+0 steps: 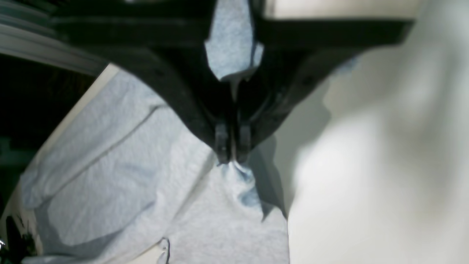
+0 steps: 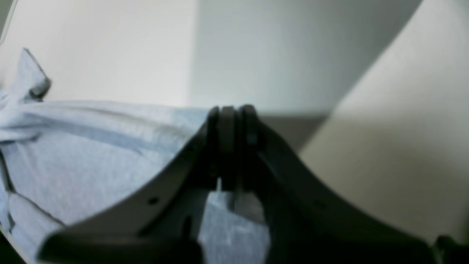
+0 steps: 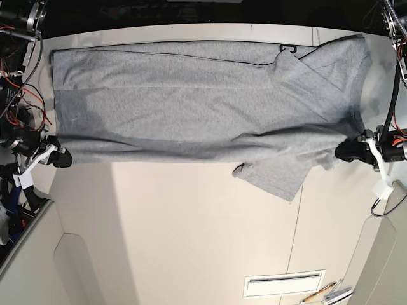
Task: Fold the T-shirt properly
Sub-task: 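Lift the grasped edge and fold it toward the shoulder edge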
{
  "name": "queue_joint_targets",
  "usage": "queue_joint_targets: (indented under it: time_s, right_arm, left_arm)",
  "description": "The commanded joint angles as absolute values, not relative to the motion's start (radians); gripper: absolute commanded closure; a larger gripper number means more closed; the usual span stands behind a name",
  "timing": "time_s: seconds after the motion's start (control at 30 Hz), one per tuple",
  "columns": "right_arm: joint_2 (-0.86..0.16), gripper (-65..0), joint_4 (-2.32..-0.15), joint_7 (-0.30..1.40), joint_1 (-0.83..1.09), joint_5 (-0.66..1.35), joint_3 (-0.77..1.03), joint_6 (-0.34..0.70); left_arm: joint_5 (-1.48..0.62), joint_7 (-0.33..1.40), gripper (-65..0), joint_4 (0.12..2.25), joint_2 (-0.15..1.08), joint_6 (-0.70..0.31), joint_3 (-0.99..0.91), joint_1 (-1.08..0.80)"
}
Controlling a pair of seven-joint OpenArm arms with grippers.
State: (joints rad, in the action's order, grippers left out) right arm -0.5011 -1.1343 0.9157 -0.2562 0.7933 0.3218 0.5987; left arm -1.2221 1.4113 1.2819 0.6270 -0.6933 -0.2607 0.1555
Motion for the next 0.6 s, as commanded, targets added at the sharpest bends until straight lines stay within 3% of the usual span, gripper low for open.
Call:
queue_joint_targets:
  time_s: [0.0, 0.23, 0.57]
  right_arm:
    - [-0.527, 0.0, -1.166, 0.899, -0.268, 0.816, 0.328, 0.602]
    - [-0.563, 0.0, -1.239, 0.904, -0.179, 0.833, 0.332, 0.602]
    - [-0.570, 0.0, -1.261, 0.948, -0.135, 0.855, 0.360, 0.603]
  left_arm:
    - [-1.251, 1.396, 0.0, 1.317, 0.658, -0.698, -0.269, 0.164]
    - [-1.270, 1.396, 0.0, 1.433, 0.693, -0.698, -0.270, 0.056]
    - [-1.306, 1.396, 0.0, 1.439, 0.712, -0.698, -0.270, -0.020]
